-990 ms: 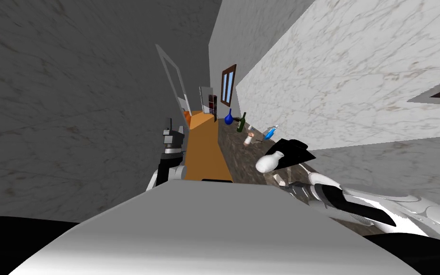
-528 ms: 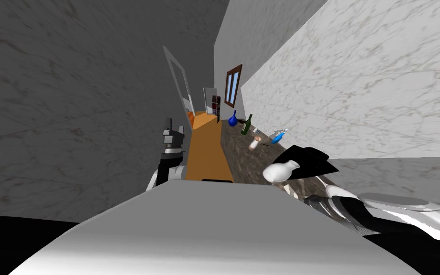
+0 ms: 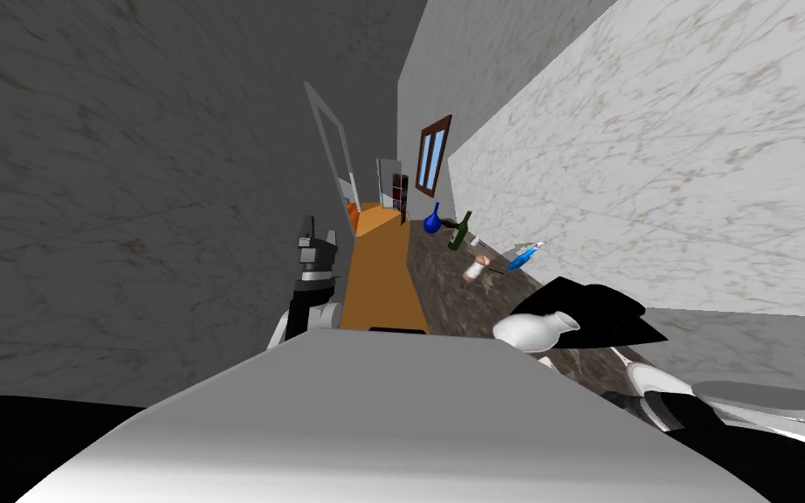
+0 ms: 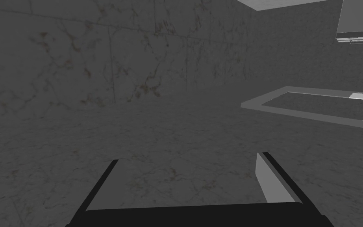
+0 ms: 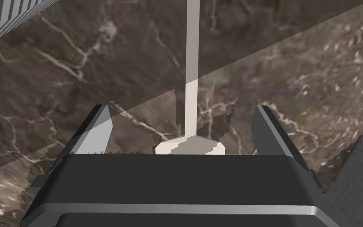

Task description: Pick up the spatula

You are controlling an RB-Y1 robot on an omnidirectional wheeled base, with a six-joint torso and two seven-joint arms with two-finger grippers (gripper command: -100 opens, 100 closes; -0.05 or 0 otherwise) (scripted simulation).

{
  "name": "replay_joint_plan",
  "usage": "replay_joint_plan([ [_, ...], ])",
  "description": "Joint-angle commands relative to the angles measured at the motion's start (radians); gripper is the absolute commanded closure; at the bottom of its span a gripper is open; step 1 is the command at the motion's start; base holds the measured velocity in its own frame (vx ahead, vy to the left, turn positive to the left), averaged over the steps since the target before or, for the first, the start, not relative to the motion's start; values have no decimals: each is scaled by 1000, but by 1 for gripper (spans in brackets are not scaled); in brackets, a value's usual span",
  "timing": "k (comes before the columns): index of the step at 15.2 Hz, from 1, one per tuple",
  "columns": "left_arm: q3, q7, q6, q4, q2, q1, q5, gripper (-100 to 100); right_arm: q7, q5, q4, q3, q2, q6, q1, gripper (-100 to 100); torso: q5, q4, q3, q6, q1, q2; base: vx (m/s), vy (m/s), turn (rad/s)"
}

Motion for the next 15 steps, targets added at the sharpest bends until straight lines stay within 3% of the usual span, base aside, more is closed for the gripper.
replay_joint_plan([
  [1, 0, 0, 0, 0, 0, 0, 0, 0, 26, -33, -13, 22, -18, 6, 5, -100, 0, 0, 0, 0, 0, 0, 45, 24, 9],
  [2, 0, 0, 0, 0, 0, 0, 0, 0, 10, -18, -5, 12, -10, 0, 2, -100, 0, 0, 0, 0, 0, 1, 21, 11, 0],
  [3, 0, 0, 0, 0, 0, 0, 0, 0, 25, -12, 10, 20, 28, 10, 6, -100, 0, 0, 1, 0, -1, 2, 18, 2, 81],
  [9, 0, 0, 0, 0, 0, 0, 0, 0, 49, 12, 50, 34, 121, 30, 14, -100, -1, 1, 2, 0, -4, 4, 25, -15, 78],
  [10, 0, 0, 0, 0, 0, 0, 0, 0, 46, 8, 37, 33, 102, 30, 12, -100, -4, 1, 2, 0, -6, 3, 11, -7, 16],
  [11, 0, 0, 0, 0, 0, 0, 0, 0, 42, 13, 39, 34, 105, 31, 11, 100, -5, 1, 2, 0, -7, 4, 0, 0, 0],
  [15, 0, 0, 0, 0, 0, 0, 0, 0, 42, 13, 39, 34, 105, 30, 11, 100, -5, 1, 3, 0, -9, 4, 0, 0, 0],
])
